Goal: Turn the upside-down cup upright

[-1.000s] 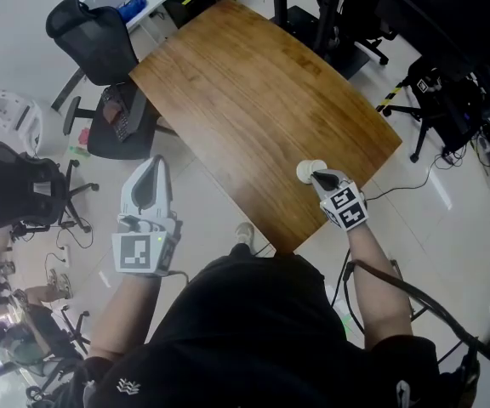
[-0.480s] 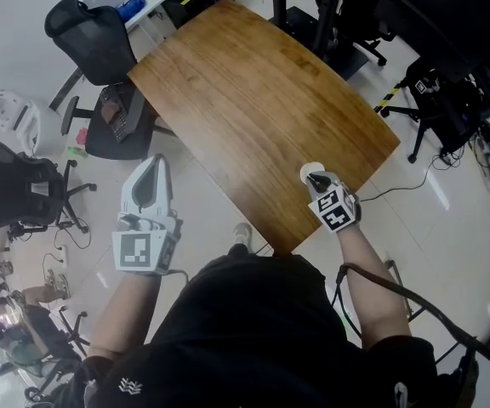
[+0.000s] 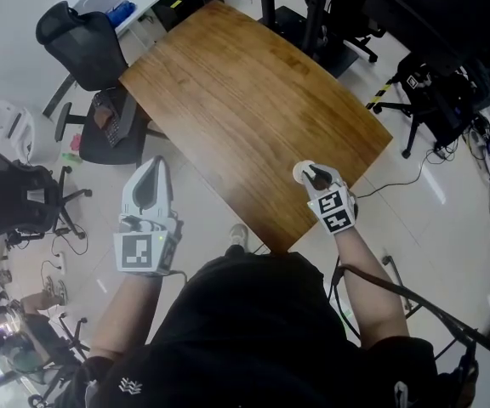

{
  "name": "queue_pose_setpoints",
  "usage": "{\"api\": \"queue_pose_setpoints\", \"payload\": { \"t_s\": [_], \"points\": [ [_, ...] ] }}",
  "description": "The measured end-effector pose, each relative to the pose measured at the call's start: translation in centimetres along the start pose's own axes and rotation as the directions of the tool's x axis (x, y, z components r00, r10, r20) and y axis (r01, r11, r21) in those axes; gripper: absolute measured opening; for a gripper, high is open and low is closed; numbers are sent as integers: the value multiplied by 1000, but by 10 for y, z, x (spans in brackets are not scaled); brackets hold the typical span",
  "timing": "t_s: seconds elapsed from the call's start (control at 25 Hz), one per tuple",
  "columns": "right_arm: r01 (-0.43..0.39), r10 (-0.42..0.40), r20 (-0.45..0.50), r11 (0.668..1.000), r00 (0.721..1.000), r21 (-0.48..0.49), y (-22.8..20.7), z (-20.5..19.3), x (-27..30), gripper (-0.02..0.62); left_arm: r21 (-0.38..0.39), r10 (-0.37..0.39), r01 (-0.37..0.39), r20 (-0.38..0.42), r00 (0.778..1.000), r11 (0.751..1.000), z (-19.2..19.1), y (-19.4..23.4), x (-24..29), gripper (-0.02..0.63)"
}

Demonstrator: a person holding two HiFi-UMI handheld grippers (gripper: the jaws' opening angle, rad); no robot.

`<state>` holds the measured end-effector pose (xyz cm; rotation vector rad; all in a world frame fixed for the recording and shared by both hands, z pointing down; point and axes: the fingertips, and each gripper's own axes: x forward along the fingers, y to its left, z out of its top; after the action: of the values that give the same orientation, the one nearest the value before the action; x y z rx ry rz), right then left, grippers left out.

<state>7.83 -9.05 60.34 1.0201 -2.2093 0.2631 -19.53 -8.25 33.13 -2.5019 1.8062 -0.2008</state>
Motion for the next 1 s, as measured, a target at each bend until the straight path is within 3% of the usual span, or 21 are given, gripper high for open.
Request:
{"api": "queue_pose_setpoints", "payload": {
  "t_s": [0.2, 0.28, 0.44, 0.8, 1.0],
  "points": [
    [50, -50, -9, 966, 999, 255, -37, -16, 5, 163, 1, 13, -13, -1, 1000, 1000, 4, 7, 2, 0],
    [60, -58, -17, 935, 998, 349, -45, -24, 8, 154, 12, 27, -27, 6, 1000, 1000, 8, 15, 1, 0],
    [50, -47, -18, 867, 999, 496, -50, -36, 14, 80, 15, 54, -54, -3, 999, 998, 11, 32, -3, 0],
    [-20, -22, 57, 767, 998, 641, -52, -43, 19, 55, 22, 86, -86, -4, 996, 996, 10, 48, -6, 0],
    [-53, -13, 95, 750, 995, 659, -52, -38, 17, 43, 7, 74, -74, -5, 997, 997, 10, 43, -4, 0]
  ]
}}
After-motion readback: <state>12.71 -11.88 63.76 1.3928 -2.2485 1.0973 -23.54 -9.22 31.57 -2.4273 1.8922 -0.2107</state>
